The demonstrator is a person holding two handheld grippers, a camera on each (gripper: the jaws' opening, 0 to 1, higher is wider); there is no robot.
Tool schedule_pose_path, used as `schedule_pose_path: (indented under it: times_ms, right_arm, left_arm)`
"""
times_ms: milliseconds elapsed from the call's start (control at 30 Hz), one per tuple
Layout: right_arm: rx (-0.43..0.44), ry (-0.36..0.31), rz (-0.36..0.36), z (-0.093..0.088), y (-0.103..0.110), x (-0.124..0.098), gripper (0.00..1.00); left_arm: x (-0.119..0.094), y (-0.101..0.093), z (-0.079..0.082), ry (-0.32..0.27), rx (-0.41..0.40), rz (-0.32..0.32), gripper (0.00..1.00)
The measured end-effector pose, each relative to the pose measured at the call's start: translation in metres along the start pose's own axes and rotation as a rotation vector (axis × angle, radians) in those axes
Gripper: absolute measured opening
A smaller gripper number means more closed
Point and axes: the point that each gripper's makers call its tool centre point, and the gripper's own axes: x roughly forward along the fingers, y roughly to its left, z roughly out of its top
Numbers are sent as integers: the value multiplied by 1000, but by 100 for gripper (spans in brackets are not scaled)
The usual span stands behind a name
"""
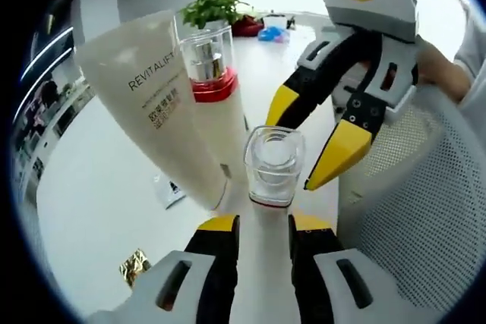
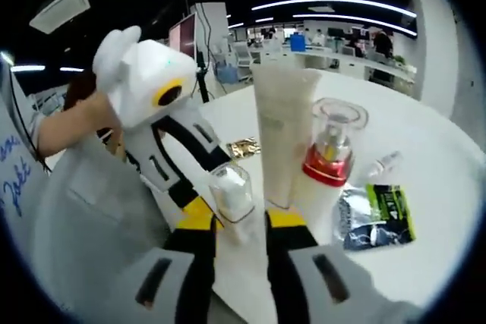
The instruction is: Arrange the skincare products in the storage area until every visible bottle or jar stands upright without overlapping.
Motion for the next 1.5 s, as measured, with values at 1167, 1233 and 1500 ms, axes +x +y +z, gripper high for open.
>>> schedule_pose_path:
  times_ms: [1167,1233,1500]
  right_arm:
    - [-9,139,43,-19,-10,16,16]
    - [-7,142,46,-20,-9,16,16]
    - [-14,165,18,-26,-15,15,15]
  left_arm:
    - [12,-3,-2,56,-117,-23,10]
    - [14,-3,-1,59,-111,-22,11]
    - [20,-2,2,65,-106,-16,9]
